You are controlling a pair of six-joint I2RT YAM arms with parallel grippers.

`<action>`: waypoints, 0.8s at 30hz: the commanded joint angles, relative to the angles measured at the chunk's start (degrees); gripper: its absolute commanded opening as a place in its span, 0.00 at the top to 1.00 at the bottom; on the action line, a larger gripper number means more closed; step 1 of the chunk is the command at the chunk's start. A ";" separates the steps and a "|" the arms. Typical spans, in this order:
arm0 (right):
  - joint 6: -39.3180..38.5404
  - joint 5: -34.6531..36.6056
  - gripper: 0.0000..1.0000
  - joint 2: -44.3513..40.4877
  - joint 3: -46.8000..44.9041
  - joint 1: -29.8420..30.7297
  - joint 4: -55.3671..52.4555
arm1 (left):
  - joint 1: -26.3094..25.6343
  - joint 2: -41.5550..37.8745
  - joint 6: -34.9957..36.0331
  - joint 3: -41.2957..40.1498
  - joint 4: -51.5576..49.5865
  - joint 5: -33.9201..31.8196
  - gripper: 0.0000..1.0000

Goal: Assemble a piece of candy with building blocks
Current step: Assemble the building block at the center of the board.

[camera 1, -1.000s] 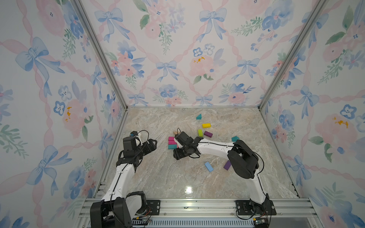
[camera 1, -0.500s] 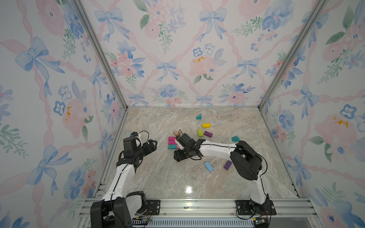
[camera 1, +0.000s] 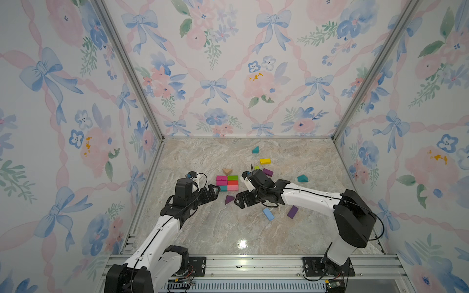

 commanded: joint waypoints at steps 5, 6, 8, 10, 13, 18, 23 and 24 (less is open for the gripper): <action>-5.80 -2.06 0.01 -10.44 -8.61 -10.19 -3.55 | -17.01 1.23 -7.88 -1.54 0.36 -7.57 0.08; -6.09 -2.37 0.01 -11.33 -9.44 -11.40 -3.62 | -19.01 1.92 -8.42 -1.31 0.42 -8.40 0.08; -6.44 -2.65 0.01 -12.36 -10.51 -12.87 -3.64 | -22.24 3.96 -9.17 -0.66 0.57 -9.75 0.08; -6.34 -2.71 0.01 -12.73 -11.06 -13.48 -3.32 | -23.87 6.18 -9.33 -0.33 1.03 -10.96 0.07; -5.35 -3.05 0.01 -12.30 -11.60 -13.58 -1.88 | -23.96 10.04 -9.34 -0.14 3.80 -10.89 0.08; -4.24 -3.36 0.01 -11.70 -11.95 -13.49 -0.39 | -24.64 16.89 -8.68 2.71 7.80 -10.21 0.08; -4.82 -3.21 0.01 -11.21 -11.74 -14.00 -0.92 | -24.92 21.60 -8.33 4.59 10.07 -10.14 0.08; -4.91 -3.26 0.01 -11.13 -11.88 -14.22 -0.92 | -24.94 22.28 -8.15 4.86 10.31 -10.55 0.08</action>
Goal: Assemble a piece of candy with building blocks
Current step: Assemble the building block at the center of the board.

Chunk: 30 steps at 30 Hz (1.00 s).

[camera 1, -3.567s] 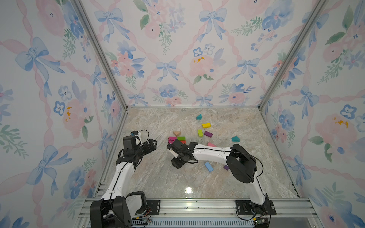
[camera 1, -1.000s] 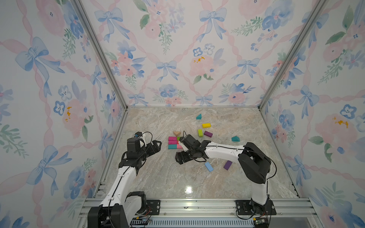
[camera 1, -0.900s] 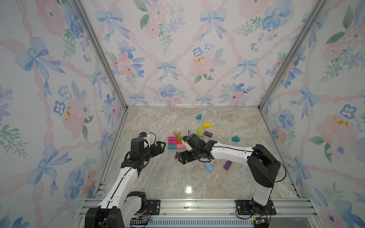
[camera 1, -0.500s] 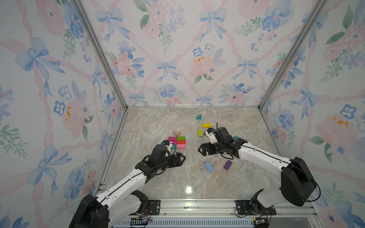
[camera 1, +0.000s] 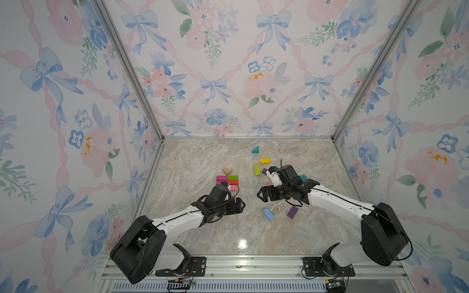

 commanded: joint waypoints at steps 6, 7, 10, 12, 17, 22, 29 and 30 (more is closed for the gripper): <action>-0.70 -0.77 0.01 0.85 -0.09 -1.93 -0.36 | -0.09 4.73 0.53 3.08 3.61 -3.31 0.08; -0.73 -0.74 0.01 0.90 0.09 -2.11 -0.46 | -0.06 5.23 0.55 3.28 3.83 -3.37 0.08; -0.84 -0.82 0.01 0.68 0.16 -2.57 -0.46 | 0.38 6.59 1.13 3.62 4.21 -3.24 0.09; -0.93 -0.81 0.01 0.38 0.12 -2.74 -0.64 | 1.20 6.72 1.43 3.48 4.21 -3.11 0.09; -1.39 -0.80 0.01 0.70 -0.05 -3.12 -0.75 | 3.65 5.54 2.63 2.64 4.24 -2.07 0.11; -1.34 -1.32 0.01 1.69 -0.12 -3.20 -0.22 | 5.03 5.66 3.37 2.56 4.28 -1.14 0.12; -1.40 -0.89 0.01 0.65 -0.18 -3.45 -0.55 | 4.99 6.95 3.13 2.97 5.24 0.24 0.12; -1.52 -0.97 0.01 0.59 -0.19 -3.54 -0.68 | 4.99 7.14 3.01 2.97 5.60 0.51 0.12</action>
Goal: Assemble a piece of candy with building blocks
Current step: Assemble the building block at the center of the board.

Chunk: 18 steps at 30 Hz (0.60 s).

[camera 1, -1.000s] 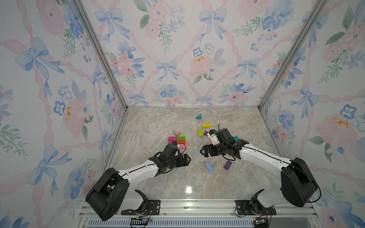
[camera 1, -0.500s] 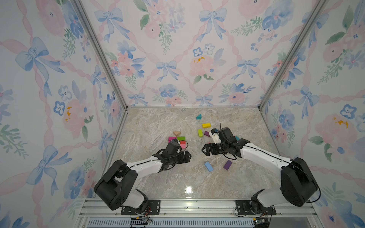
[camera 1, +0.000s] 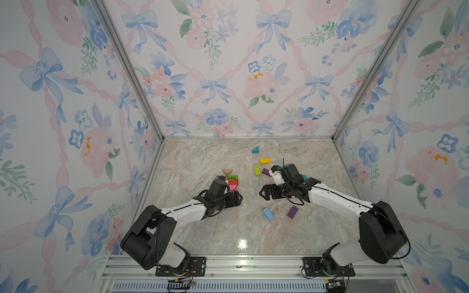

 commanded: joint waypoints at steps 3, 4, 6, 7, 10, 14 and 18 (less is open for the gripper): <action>-1.32 -0.06 0.01 -0.80 -0.53 -1.01 -0.75 | 0.41 1.31 0.72 0.69 1.83 1.39 0.12; -1.27 -0.10 0.01 -0.97 -0.72 -1.05 -0.75 | 0.41 1.46 0.72 0.74 1.91 1.46 0.12; -1.31 -0.13 0.01 -1.21 -0.96 -1.45 -0.67 | 0.40 1.96 0.45 0.79 2.28 1.62 0.12; -1.32 -0.13 0.01 -1.25 -1.05 -1.53 -0.66 | 0.41 2.12 0.37 0.87 2.54 1.65 0.12; -1.50 -0.19 0.01 -1.34 -1.05 -1.82 -0.75 | 0.41 2.55 0.21 0.91 2.81 1.30 0.12; -1.46 -0.32 0.01 -1.34 -0.91 -2.00 -0.53 | 0.46 2.91 0.20 1.13 2.95 0.61 0.12; -1.53 -0.39 0.01 -1.25 -0.84 -2.00 -0.40 | 0.59 2.93 0.23 1.09 2.96 -0.28 0.12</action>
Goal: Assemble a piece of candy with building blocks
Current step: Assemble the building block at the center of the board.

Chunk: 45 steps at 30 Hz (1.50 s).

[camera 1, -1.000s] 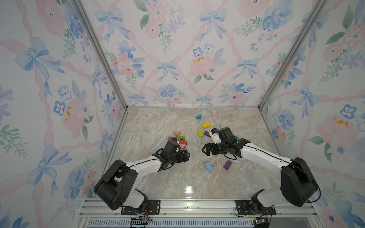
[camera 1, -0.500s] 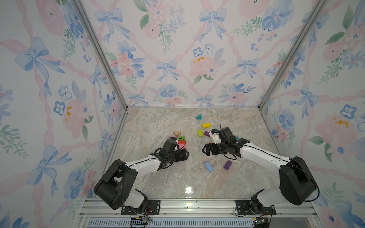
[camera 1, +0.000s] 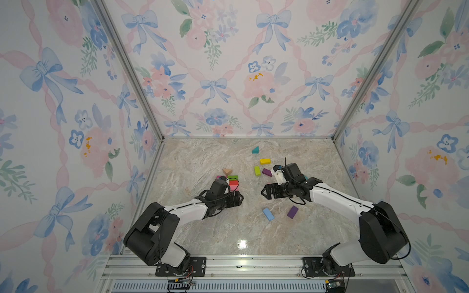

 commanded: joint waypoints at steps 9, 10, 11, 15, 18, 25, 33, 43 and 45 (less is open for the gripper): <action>-0.97 -0.50 0.01 -1.11 -0.14 -0.56 -0.24 | 1.08 2.73 0.61 2.21 0.83 -0.50 0.12; -0.86 -0.51 0.01 -1.10 -0.12 -0.56 -0.33 | 1.17 2.98 0.73 2.37 0.83 -0.42 0.12; -0.93 -0.50 0.01 -1.01 -0.04 -0.56 -0.35 | 1.30 3.20 0.79 2.57 0.78 -0.37 0.12; -0.91 -0.59 0.01 -0.79 0.33 -0.57 -0.50 | 1.91 3.71 1.01 2.77 0.79 0.03 0.12; -0.92 -0.41 0.01 -0.66 0.49 -0.64 -0.46 | 2.22 3.67 1.14 2.59 0.78 0.11 0.12; -0.99 -0.50 0.01 -0.91 0.93 -0.64 -1.08 | 2.57 3.56 1.35 2.50 0.92 0.53 0.12; -2.01 1.79 0.01 -3.03 1.32 -0.30 -3.69 | 3.54 1.91 1.25 2.31 0.73 1.33 0.12; -3.68 3.65 0.01 -6.18 2.30 -0.58 -7.79 | 4.47 -1.82 -0.07 2.36 0.57 4.74 0.12; -4.75 4.24 0.01 -6.61 3.39 -1.37 -9.63 | 4.67 -4.27 -0.49 1.51 -0.18 5.65 0.12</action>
